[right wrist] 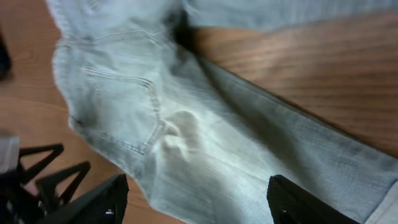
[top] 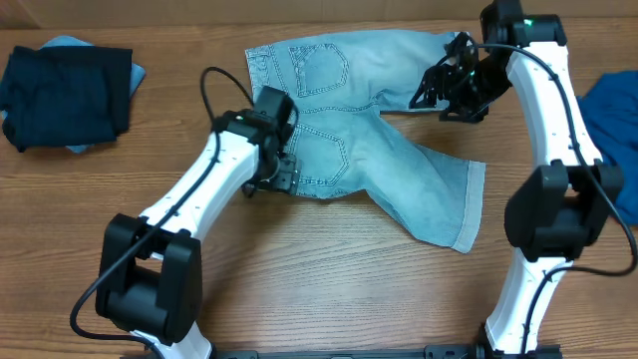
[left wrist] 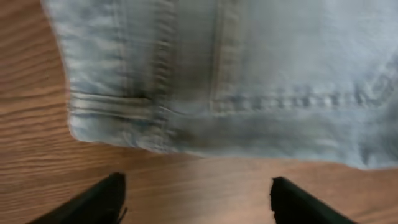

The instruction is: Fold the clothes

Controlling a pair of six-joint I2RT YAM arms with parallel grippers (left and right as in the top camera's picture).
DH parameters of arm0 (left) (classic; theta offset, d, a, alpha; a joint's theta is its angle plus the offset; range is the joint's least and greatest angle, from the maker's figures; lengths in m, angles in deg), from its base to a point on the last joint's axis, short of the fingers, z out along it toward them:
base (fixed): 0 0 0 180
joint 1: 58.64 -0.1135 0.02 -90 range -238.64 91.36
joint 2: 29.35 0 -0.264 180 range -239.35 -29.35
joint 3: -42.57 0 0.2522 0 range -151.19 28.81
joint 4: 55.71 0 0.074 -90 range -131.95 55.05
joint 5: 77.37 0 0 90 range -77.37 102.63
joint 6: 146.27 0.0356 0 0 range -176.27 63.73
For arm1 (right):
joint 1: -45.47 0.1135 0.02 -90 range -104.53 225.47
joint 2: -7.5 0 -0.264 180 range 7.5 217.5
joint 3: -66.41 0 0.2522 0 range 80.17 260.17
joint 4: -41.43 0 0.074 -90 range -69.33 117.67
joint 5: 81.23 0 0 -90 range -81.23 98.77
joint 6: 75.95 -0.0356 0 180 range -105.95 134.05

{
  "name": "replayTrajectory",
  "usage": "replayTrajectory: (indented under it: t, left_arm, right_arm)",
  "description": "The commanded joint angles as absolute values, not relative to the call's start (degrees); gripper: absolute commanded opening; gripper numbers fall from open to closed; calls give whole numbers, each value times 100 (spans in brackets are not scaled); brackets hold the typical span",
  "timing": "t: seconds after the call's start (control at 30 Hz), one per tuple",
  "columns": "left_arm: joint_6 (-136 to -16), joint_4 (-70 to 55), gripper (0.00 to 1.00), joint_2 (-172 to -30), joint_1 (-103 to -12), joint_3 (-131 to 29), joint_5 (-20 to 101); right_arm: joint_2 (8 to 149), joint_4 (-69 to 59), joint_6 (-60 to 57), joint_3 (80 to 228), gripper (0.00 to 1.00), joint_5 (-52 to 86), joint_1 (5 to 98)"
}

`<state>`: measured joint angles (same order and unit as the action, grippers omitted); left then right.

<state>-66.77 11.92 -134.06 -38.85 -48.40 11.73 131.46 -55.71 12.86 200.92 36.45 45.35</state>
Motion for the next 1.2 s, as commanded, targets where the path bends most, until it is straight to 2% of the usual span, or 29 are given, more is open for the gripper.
replayTrajectory:
  t: [0.0, 0.1, 0.27, 0.4, 0.6, 0.8, 0.97, 1.03, 1.07, 1.17]
  left_arm:
    - [-6760, 855, 83, -13401, -4676, -4862, 2008]
    - [-6489, 704, 81, -13461, -5186, -4860, 2926]
    - [-6094, 704, 77, -13502, -5116, -4847, 3006]
    - [-5698, 670, 79, -13530, -4805, -4845, 2364]
    - [-5032, 897, 75, -13799, -4322, -4838, 1238]
    - [-4837, 781, 78, -14136, -4021, -4836, 753]
    - [-5128, 903, 75, -14490, -4047, -4836, 773]
    - [-5405, 1043, 61, -14663, -4121, -4836, 773]
    - [-5576, 1142, 47, -14733, -4165, -4836, 773]
    - [-6094, 1402, 24, -14927, -4320, -4836, 764]
  right_arm:
    - [12180, -5409, 1432, 20207, 76, 3759, 4449]
    - [11588, -5236, 1406, 20207, 77, 3759, 4410]
    - [10783, -5096, 1399, 20207, 79, 3757, 4412]
    - [10184, -5046, 1384, 20207, 80, 3737, 4412]
    - [9596, -5046, 1386, 20207, 84, 3685, 4412]
    - [9472, -5088, 1386, 20207, 85, 3672, 4412]
    - [9472, -5173, 1388, 20207, 85, 3669, 4412]
    - [9472, -5212, 1386, 20207, 85, 3669, 4412]
    - [9472, -5221, 1386, 20207, 85, 3669, 4412]
    - [9472, -5230, 1386, 20207, 85, 3672, 4412]
